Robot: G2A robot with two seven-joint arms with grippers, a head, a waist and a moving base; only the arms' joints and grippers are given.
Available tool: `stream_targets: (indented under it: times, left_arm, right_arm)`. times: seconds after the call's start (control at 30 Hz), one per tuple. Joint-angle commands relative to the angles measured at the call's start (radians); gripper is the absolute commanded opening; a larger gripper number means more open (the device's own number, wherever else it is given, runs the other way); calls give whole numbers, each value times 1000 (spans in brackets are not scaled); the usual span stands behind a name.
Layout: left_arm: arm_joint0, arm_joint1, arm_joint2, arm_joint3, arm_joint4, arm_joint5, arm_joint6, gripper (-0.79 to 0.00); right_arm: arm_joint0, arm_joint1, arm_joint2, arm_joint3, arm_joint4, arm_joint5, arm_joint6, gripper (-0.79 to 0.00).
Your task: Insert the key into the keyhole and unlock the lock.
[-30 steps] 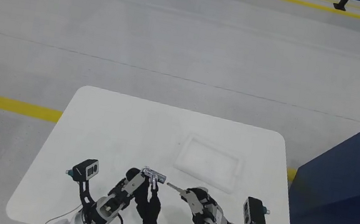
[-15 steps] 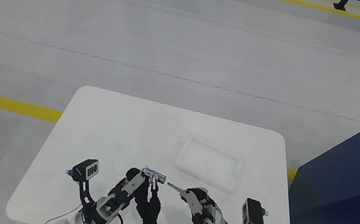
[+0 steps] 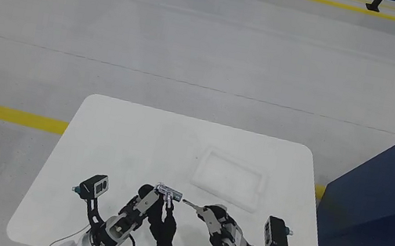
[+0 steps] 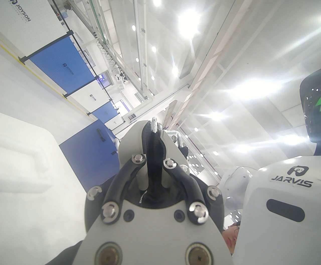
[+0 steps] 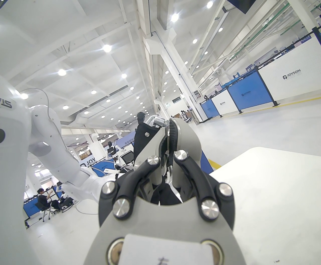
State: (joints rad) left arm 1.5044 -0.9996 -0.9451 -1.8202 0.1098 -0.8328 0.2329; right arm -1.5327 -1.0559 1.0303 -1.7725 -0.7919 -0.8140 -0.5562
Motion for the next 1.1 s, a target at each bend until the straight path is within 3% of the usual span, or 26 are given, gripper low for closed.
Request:
stream_targets:
  times: [0.0, 1.07]
  left_arm:
    - [0, 0, 0, 0, 0, 0, 0, -785]
    - [0, 0, 0, 0, 0, 0, 0, -785]
  right_arm:
    - [2, -3, -1, 1, 0, -1, 4, -785]
    - [6, -41, 14, 18, 4, -16, 48, -785]
